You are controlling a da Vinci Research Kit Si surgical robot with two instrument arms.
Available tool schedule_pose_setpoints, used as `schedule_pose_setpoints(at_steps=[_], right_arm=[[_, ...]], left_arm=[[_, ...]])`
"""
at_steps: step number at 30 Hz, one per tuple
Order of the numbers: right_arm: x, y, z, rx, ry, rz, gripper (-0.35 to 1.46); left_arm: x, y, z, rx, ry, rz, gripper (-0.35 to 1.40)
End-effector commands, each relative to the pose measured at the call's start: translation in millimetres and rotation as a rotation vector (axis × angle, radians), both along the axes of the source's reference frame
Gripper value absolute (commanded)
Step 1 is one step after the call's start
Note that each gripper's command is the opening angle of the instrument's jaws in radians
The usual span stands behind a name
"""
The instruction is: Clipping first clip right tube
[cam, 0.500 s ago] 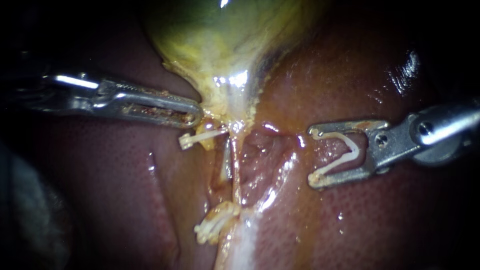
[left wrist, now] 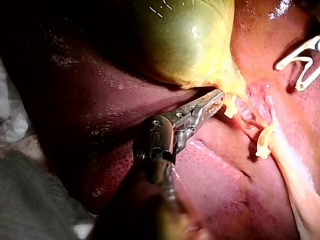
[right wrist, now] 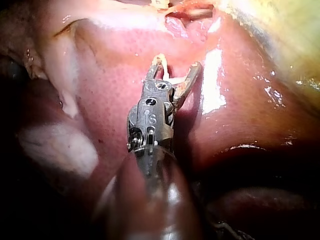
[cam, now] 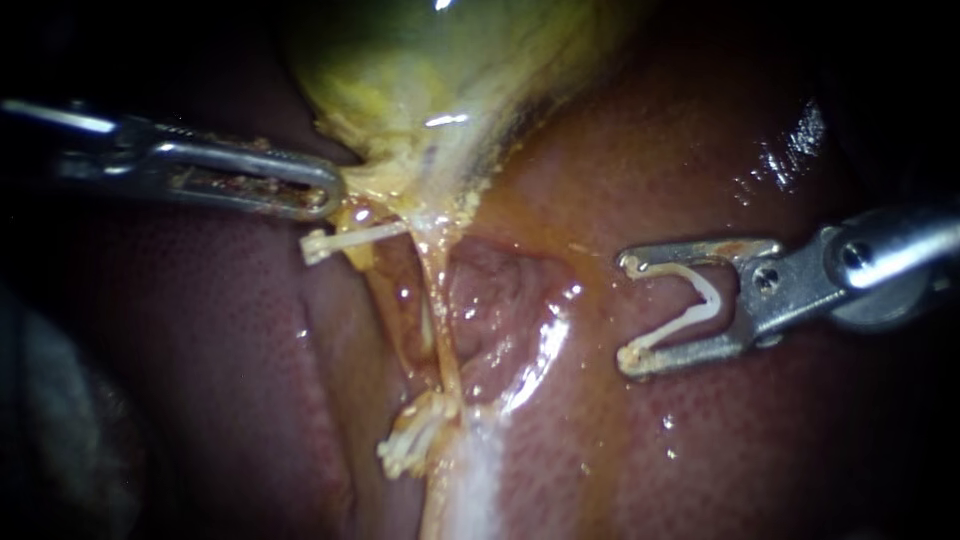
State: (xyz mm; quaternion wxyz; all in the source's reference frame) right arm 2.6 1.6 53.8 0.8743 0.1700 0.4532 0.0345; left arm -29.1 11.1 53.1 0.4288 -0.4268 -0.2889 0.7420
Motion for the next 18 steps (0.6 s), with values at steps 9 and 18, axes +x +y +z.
schedule_pose_setpoints(at_steps=[9,18], right_arm=[[3.3,-1.0,-0.4,0.066,0.081,0.025,0.48],[7.8,-2.4,1.7,0.206,0.111,0.074,0.46]], left_arm=[[-0.4,-0.3,-0.3,-0.001,0.0,-0.004,-0.35],[-0.6,-0.4,-0.5,-0.001,0.001,-0.006,-0.35]])
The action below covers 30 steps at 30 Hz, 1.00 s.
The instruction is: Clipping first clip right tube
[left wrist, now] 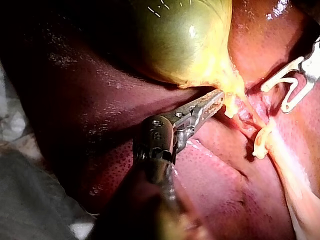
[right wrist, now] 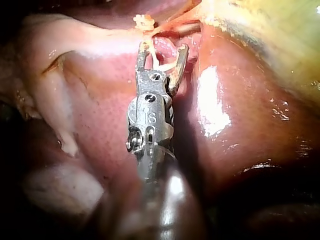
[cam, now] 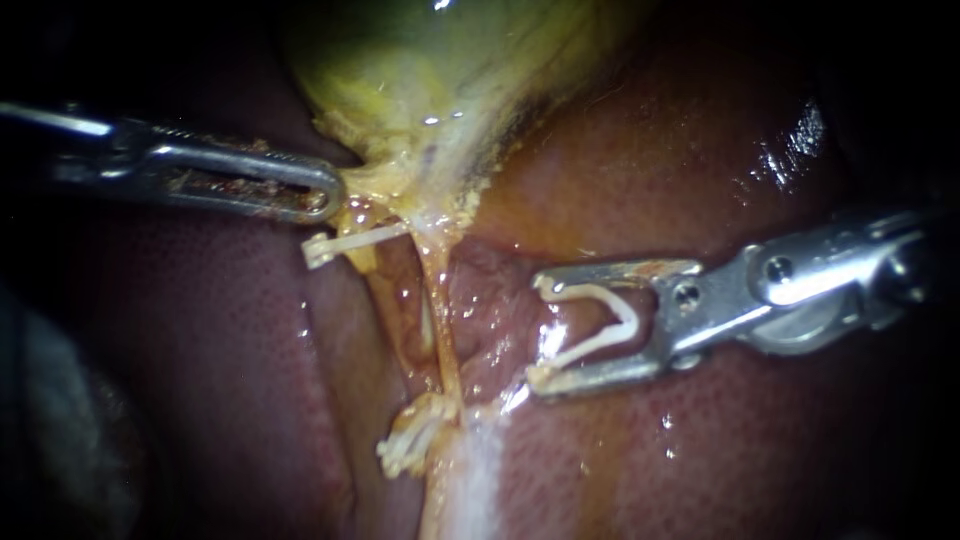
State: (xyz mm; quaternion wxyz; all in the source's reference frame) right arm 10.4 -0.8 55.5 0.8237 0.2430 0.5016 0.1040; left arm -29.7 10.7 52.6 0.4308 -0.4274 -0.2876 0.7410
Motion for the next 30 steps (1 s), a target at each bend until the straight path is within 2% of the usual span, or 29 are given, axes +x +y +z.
schedule_pose_setpoints(at_steps=[1,9,19,24,30], right_arm=[[0.5,-0.2,0.3,0.014,0.005,-0.001,0.46],[4.5,-1.2,2.1,0.146,0.065,0.049,0.47],[5.8,-1.6,2.7,0.23,0.096,0.088,0.48],[6.0,-2.2,2.2,0.283,0.107,0.085,0.48],[6.3,-3.9,1.5,0.33,0.136,0.05,0.47]], left_arm=[[0.0,0.0,0.0,0.0,0.001,0.0,-0.35],[-0.1,0.0,-0.1,0.0,0.001,-0.001,-0.35],[-0.3,-0.1,-0.2,0.0,0.002,-0.002,-0.35],[-0.3,0.0,-0.1,0.0,0.002,-0.002,-0.35],[-0.3,0.0,-0.1,0.0,0.002,-0.002,-0.35]])
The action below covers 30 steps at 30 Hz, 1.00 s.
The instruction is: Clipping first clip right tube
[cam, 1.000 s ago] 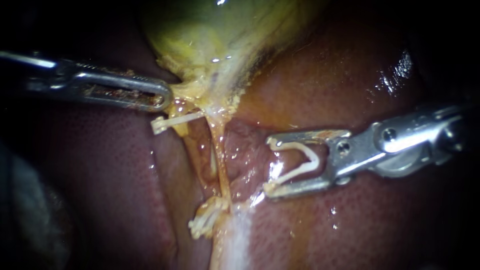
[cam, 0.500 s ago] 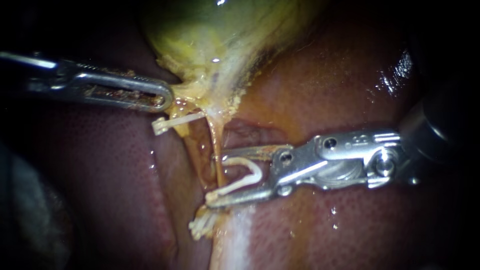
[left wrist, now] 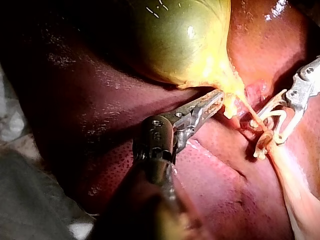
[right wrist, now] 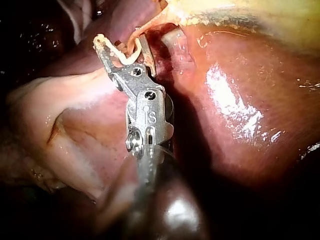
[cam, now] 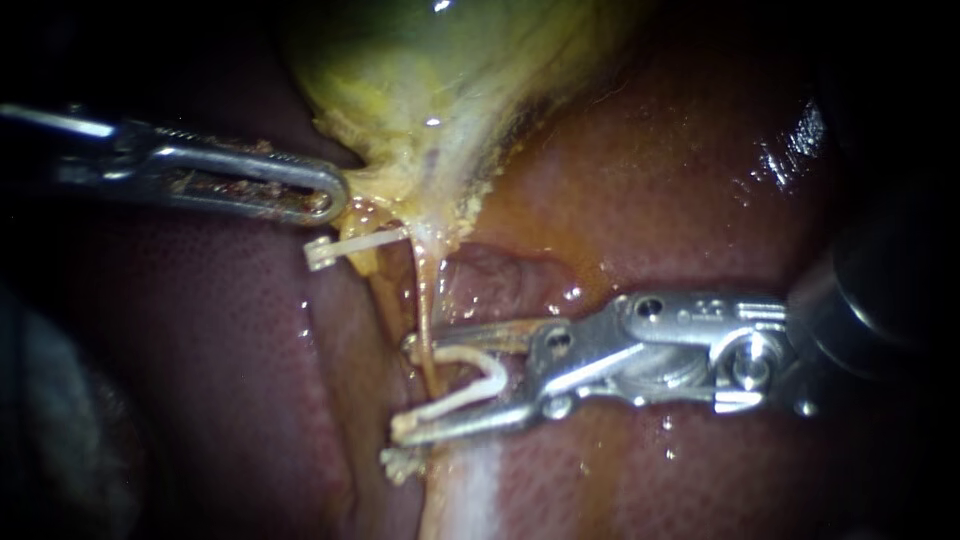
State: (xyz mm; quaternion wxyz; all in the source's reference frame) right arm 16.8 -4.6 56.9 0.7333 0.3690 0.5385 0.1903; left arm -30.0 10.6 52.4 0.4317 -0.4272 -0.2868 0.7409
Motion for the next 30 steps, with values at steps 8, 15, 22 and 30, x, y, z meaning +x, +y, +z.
schedule_pose_setpoints(at_steps=[8,15,22,30], right_arm=[[0.2,-2.4,-0.9,0.03,0.028,-0.049,0.46],[0.4,-3.2,-1.9,0.054,0.052,-0.074,0.44],[0.2,-3.0,-1.8,0.065,0.048,-0.074,0.33],[-0.5,-2.8,-1.6,0.103,0.032,-0.069,0.01]], left_arm=[[0.0,0.0,0.0,0.0,0.0,0.0,-0.35],[0.0,0.0,0.0,0.0,0.0,0.0,-0.35],[0.0,0.0,0.0,0.0,0.0,0.0,-0.35],[0.0,0.0,0.0,0.0,0.0,0.0,-0.35]])
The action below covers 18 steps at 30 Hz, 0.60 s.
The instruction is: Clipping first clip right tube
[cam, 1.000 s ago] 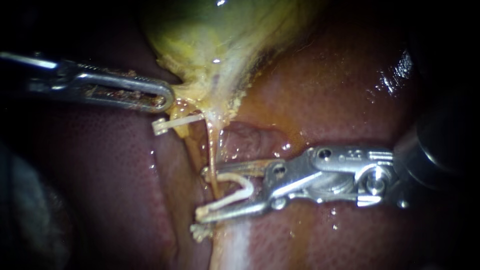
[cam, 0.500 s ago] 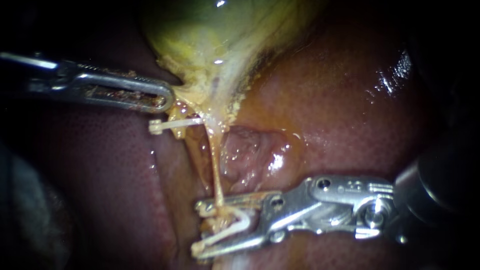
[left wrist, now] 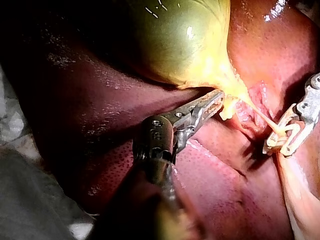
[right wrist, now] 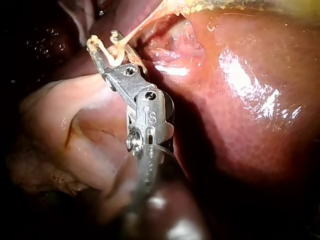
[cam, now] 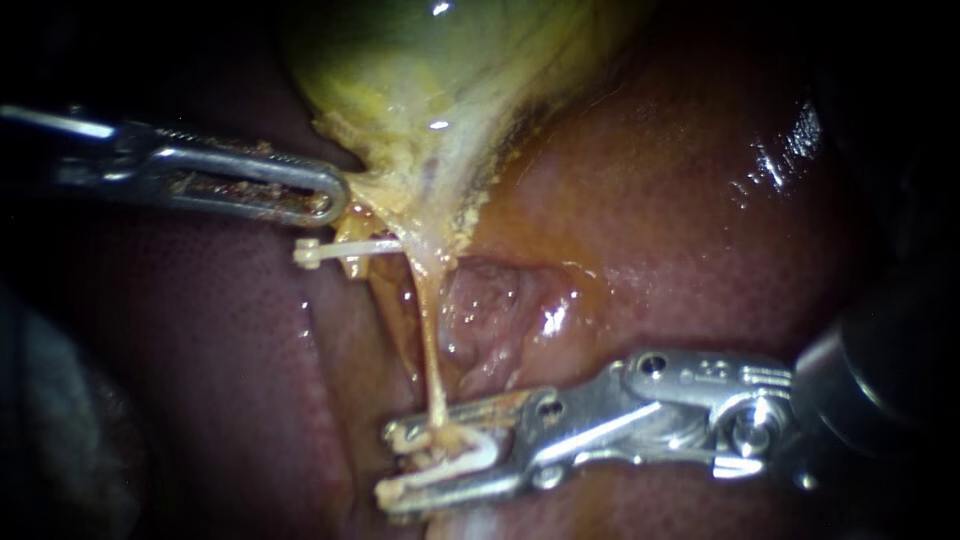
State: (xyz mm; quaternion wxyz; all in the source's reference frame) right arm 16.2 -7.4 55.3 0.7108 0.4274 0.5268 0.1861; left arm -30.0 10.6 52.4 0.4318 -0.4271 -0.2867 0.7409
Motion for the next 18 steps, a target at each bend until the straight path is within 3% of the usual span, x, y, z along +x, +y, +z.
schedule_pose_setpoints(at_steps=[1,4,11,18], right_arm=[[-0.1,0.0,0.0,0.01,-0.006,0.004,-0.06],[-0.5,0.0,0.0,0.085,-0.041,0.007,-0.35],[-1.2,0.0,0.0,0.086,-0.083,-0.002,-0.35],[-1.2,0.1,0.3,0.085,-0.083,-0.001,-0.35]], left_arm=[[0.0,0.0,0.0,0.0,0.0,0.0,-0.35],[0.0,0.0,0.0,0.0,0.0,0.0,-0.35],[0.0,0.0,0.0,0.0,0.0,0.0,-0.35],[0.0,0.1,0.1,0.0,-0.001,0.001,-0.35]])
